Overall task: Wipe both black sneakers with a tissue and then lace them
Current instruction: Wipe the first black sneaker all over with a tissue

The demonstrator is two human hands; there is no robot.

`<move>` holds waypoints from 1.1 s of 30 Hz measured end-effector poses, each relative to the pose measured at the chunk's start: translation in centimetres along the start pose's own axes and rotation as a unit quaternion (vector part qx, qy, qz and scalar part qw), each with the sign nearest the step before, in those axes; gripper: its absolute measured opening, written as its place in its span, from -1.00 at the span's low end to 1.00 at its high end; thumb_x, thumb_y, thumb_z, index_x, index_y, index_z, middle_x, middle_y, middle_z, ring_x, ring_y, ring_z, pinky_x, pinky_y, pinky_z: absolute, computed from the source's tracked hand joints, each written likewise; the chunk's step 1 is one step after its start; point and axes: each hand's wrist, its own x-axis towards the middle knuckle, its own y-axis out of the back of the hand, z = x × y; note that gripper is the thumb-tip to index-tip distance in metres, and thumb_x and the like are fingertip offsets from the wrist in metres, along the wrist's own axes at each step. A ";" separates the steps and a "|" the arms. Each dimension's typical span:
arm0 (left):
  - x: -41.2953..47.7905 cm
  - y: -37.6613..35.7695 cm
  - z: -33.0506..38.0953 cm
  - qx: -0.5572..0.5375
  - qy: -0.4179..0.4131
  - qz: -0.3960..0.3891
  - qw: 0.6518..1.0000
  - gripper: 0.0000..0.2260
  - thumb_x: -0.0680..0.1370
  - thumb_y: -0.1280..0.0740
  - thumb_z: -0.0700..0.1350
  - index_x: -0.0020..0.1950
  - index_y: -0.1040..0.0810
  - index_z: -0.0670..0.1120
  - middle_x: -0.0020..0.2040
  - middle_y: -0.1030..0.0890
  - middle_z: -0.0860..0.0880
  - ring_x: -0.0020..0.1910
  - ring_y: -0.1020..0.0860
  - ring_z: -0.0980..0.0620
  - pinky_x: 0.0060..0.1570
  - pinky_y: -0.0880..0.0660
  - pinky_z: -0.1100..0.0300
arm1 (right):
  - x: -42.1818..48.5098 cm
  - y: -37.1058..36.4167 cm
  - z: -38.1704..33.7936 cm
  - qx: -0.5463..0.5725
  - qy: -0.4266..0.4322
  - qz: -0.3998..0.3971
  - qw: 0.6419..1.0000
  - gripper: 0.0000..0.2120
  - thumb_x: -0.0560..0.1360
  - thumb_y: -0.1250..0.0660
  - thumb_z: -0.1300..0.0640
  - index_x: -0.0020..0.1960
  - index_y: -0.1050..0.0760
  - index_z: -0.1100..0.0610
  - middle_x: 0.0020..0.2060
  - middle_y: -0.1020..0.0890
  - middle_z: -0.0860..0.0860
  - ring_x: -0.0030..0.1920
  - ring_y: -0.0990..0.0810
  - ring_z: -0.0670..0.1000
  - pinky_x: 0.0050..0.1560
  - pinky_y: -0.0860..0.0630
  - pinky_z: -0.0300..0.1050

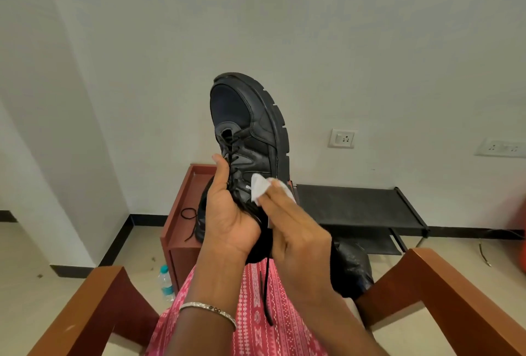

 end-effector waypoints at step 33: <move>-1.3 -0.8 -1.2 0.092 0.008 0.002 0.996 -0.66 0.66 -0.23 -0.01 0.08 -0.73 -0.17 0.10 -0.71 -0.15 0.04 -0.70 -0.05 0.02 -0.61 0.08 | 4.0 -0.2 1.3 -0.048 0.026 -0.056 0.997 -0.57 0.57 -0.16 0.21 0.41 -0.47 0.24 0.42 -0.47 0.13 0.49 -0.32 0.02 0.44 -0.36 0.02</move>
